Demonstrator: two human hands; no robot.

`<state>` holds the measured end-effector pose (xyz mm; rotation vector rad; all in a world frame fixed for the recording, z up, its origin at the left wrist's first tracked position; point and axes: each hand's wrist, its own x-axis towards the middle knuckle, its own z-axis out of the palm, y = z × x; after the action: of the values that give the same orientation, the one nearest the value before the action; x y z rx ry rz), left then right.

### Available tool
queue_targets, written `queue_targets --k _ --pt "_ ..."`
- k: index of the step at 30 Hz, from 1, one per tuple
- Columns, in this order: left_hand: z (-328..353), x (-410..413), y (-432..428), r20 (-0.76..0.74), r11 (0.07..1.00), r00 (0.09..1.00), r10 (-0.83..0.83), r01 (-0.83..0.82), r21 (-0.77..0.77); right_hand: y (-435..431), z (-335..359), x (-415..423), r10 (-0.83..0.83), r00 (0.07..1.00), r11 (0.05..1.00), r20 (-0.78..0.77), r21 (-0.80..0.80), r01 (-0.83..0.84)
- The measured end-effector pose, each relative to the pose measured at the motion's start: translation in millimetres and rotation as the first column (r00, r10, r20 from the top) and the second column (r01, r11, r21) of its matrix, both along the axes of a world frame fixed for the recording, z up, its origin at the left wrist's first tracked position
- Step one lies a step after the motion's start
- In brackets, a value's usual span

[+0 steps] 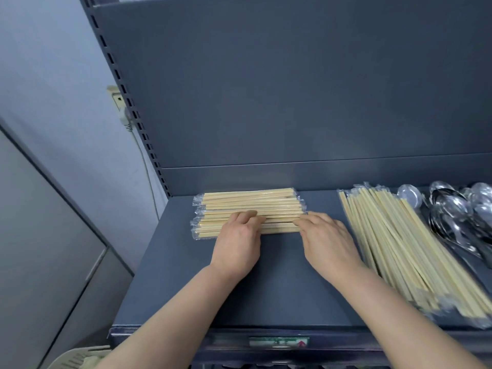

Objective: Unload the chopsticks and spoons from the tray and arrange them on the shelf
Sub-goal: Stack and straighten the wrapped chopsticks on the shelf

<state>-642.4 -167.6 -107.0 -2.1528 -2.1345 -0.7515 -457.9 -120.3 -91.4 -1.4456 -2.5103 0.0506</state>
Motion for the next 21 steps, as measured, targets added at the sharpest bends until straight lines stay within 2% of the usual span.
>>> queue_targets --k 3,8,12,16,21 --pt "9 42 9 0.052 0.997 0.995 -0.083 0.083 0.005 -1 4 34 -0.059 0.998 0.998 0.018 0.001 0.059" --pt "14 106 32 0.180 0.981 0.976 -0.121 0.146 -0.131 3 13 94 -0.151 0.988 0.988 0.023 0.037 0.150" --pt "21 151 57 0.307 0.953 0.951 0.025 0.070 -0.293 2 16 140 -0.265 0.964 0.963 0.010 0.054 0.264" --pt "25 185 80 0.506 0.883 0.830 0.232 0.039 -0.468 5 11 169 -0.266 0.963 0.964 -0.053 -0.014 0.266" --pt "38 219 97 0.413 0.828 0.840 0.351 -0.072 -0.557 12 12 187 -0.189 0.964 0.979 -0.185 -0.117 0.169"
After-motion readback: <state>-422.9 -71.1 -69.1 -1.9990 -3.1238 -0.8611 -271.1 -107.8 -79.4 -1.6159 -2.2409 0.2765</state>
